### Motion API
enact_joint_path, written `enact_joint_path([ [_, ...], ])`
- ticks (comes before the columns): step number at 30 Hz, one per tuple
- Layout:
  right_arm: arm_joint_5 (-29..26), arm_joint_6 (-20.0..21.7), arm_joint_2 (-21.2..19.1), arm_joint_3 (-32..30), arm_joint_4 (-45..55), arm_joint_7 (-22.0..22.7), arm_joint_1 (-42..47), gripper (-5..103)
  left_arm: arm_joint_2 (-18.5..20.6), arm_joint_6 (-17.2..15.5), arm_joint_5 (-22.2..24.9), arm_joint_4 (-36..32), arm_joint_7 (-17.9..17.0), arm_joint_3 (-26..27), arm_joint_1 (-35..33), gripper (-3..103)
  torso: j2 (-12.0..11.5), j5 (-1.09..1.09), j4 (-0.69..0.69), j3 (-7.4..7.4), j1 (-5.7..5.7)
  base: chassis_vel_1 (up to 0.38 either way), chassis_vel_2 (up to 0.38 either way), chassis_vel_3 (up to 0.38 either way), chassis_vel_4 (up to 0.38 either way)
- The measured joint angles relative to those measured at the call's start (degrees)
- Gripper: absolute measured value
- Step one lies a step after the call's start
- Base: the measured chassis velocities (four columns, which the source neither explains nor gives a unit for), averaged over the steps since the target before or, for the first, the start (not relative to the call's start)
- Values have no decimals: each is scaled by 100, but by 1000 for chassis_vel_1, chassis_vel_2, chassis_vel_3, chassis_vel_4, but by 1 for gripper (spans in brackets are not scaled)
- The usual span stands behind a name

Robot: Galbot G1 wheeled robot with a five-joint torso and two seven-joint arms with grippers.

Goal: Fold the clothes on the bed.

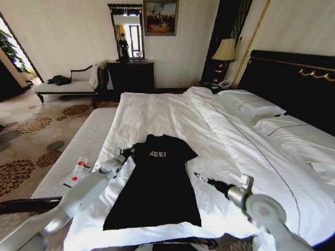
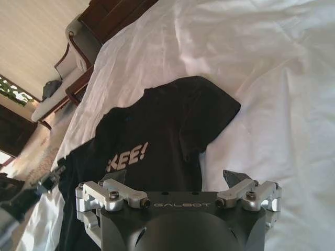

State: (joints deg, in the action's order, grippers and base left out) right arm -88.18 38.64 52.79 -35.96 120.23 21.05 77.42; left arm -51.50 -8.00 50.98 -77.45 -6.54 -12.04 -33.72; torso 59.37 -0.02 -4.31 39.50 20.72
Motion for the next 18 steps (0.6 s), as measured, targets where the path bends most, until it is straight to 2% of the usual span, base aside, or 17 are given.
enact_joint_path([
  [1, -195, 64, 1, 85, -353, -20, -354, 100, -13, -3, 2, 13, -36, -36, 27, 2, 0, 0, -1, 1, 0, 0, 0, 0, 0],
  [2, -195, 64, 1, 85, -353, -20, -354, 100, -13, -3, 2, 13, -36, -36, 27, 2, 0, 0, -1, 1, 0, 0, 0, 0, 0],
  [6, -619, 322, 348, 97, -1582, -114, -1456, 100, -113, -7, 22, 74, -202, -107, 104, 2, -1, 1, -4, 0, 0, 0, 0, 0, 0],
  [9, -690, 341, 541, 84, -2108, -218, -1851, 100, -153, 11, 35, 143, -296, -163, 142, 2, -2, -1, -2, 1, 1, 0, 0, 0, 0],
  [14, -654, 342, 725, 151, -2794, -374, -2251, 100, -158, 17, 93, 221, -418, -313, 248, 2, -1, -1, -1, 0, 1, 0, 0, 0, 0],
  [17, -407, 344, 836, 233, -3208, -517, -2365, 100, -177, 18, 107, 282, -459, -398, 318, 2, -1, -1, -4, 0, 1, 0, 0, 0, 0],
  [18, -346, 344, 882, 244, -3304, -535, -2389, 103, -188, 18, 108, 299, -462, -408, 328, 2, -1, 0, -4, 0, 0, 0, 0, 0, 0],
])
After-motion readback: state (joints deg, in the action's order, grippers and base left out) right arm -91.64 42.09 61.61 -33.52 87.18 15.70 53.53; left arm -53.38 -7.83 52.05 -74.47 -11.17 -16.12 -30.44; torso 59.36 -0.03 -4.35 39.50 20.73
